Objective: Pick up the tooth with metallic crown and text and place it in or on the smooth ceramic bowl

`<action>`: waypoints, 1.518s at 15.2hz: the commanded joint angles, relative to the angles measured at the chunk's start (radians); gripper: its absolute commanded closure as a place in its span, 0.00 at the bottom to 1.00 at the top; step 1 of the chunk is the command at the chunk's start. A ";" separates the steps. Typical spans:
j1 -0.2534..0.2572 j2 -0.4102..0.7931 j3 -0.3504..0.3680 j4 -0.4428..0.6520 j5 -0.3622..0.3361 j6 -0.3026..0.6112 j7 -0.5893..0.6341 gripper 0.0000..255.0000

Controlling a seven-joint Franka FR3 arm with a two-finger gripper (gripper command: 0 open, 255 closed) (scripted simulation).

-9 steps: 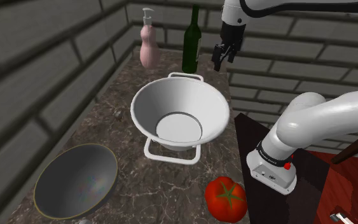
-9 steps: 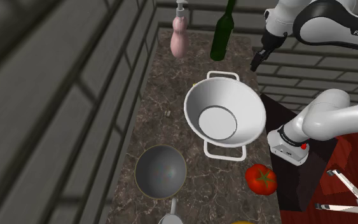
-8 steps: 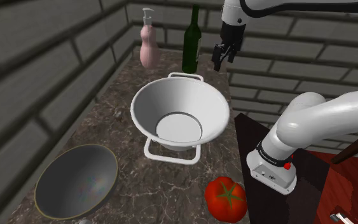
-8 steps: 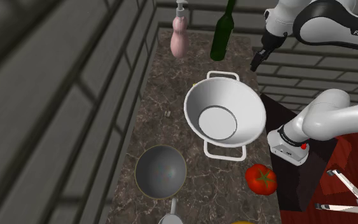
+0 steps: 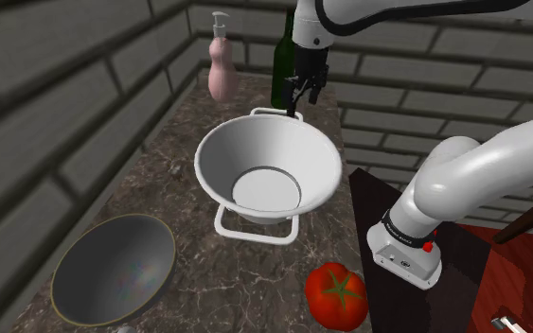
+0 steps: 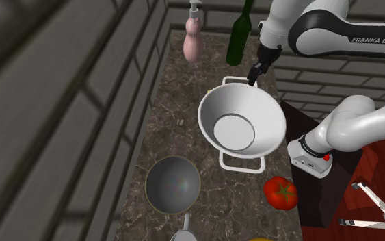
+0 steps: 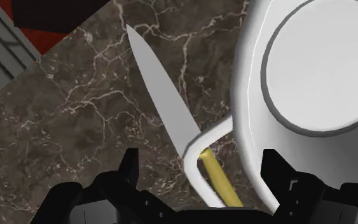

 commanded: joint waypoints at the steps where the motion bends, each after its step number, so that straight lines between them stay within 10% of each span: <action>1: 0.012 0.058 0.024 0.034 0.022 0.022 0.026 0.00; 23: 0.159 0.777 0.250 0.669 0.033 0.113 0.342 0.00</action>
